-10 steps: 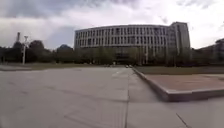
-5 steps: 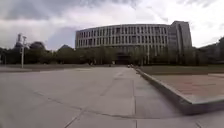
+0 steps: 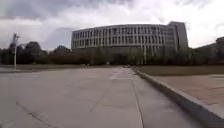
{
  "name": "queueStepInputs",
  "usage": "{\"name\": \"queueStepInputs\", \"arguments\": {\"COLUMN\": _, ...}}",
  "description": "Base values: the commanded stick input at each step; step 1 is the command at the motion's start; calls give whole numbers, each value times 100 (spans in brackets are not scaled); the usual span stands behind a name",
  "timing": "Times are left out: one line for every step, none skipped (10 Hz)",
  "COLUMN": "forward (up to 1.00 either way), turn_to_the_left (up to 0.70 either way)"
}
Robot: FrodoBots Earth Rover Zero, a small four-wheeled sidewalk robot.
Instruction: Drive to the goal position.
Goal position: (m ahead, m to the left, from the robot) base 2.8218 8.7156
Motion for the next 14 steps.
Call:
{"name": "queueStepInputs", "arguments": {"forward": 100, "turn_to_the_left": -27}}
{"name": "queueStepInputs", "arguments": {"forward": 100, "turn_to_the_left": -8}}
{"name": "queueStepInputs", "arguments": {"forward": 100, "turn_to_the_left": 0}}
{"name": "queueStepInputs", "arguments": {"forward": 100, "turn_to_the_left": 0}}
{"name": "queueStepInputs", "arguments": {"forward": 100, "turn_to_the_left": 0}}
{"name": "queueStepInputs", "arguments": {"forward": 100, "turn_to_the_left": 0}}
{"name": "queueStepInputs", "arguments": {"forward": 100, "turn_to_the_left": 0}}
{"name": "queueStepInputs", "arguments": {"forward": 100, "turn_to_the_left": 0}}
{"name": "queueStepInputs", "arguments": {"forward": 100, "turn_to_the_left": 0}}
{"name": "queueStepInputs", "arguments": {"forward": 100, "turn_to_the_left": 0}}
{"name": "queueStepInputs", "arguments": {"forward": 100, "turn_to_the_left": 0}}
{"name": "queueStepInputs", "arguments": {"forward": 100, "turn_to_the_left": 0}}
{"name": "queueStepInputs", "arguments": {"forward": 100, "turn_to_the_left": 0}}
{"name": "queueStepInputs", "arguments": {"forward": 100, "turn_to_the_left": 0}}
